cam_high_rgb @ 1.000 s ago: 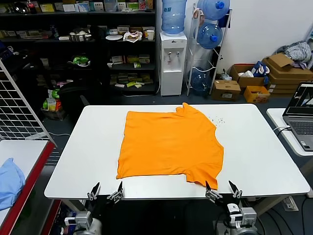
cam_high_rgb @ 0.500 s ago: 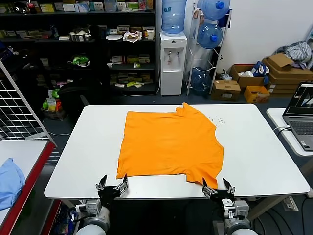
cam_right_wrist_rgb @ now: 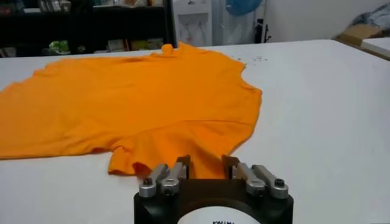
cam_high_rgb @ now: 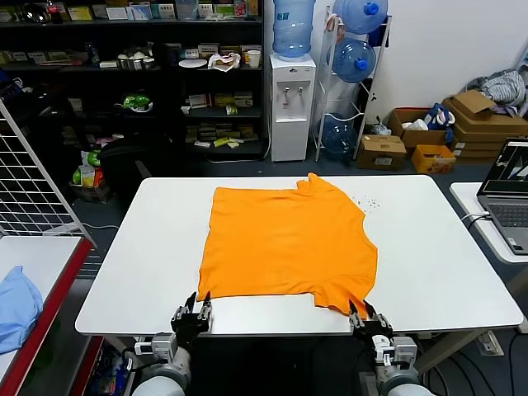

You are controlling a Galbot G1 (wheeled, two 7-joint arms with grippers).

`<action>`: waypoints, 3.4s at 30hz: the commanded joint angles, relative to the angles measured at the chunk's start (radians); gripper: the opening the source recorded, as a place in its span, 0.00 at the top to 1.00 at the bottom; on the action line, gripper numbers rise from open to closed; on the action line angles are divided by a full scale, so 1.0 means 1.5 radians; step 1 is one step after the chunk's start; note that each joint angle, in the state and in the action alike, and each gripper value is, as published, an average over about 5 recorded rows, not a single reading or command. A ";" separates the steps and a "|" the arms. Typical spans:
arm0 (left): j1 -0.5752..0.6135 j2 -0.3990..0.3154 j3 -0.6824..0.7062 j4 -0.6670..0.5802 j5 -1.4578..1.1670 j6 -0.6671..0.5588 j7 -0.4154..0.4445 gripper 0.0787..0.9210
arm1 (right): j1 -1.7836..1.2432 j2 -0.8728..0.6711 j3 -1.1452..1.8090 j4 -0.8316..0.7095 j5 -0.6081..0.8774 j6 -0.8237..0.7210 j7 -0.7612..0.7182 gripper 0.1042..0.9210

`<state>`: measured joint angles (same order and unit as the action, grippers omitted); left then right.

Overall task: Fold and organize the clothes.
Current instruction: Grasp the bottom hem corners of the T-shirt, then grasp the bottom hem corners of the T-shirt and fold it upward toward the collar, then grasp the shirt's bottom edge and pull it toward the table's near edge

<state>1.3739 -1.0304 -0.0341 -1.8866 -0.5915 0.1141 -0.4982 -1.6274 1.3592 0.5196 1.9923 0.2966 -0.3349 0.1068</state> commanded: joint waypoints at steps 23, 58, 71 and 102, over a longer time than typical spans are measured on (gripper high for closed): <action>0.146 0.062 -0.058 -0.155 -0.054 0.004 -0.026 0.99 | -0.161 -0.046 0.016 0.143 0.040 0.016 0.022 0.98; -0.181 0.065 0.034 0.033 -0.077 -0.005 -0.006 0.99 | 0.284 -0.115 -0.089 -0.049 0.187 -0.078 0.186 0.98; -0.207 0.064 0.052 0.045 -0.091 0.026 -0.020 0.99 | 0.330 -0.128 -0.113 -0.085 0.209 -0.112 0.170 0.98; -0.066 0.060 0.023 -0.008 -0.117 0.047 -0.011 0.08 | 0.106 -0.210 0.009 -0.034 0.171 -0.022 0.012 0.02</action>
<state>1.2130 -0.9151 0.0002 -1.8940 -0.7626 0.1831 -0.5197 -1.3637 1.0783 0.4761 1.9282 0.5308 -0.3850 0.1762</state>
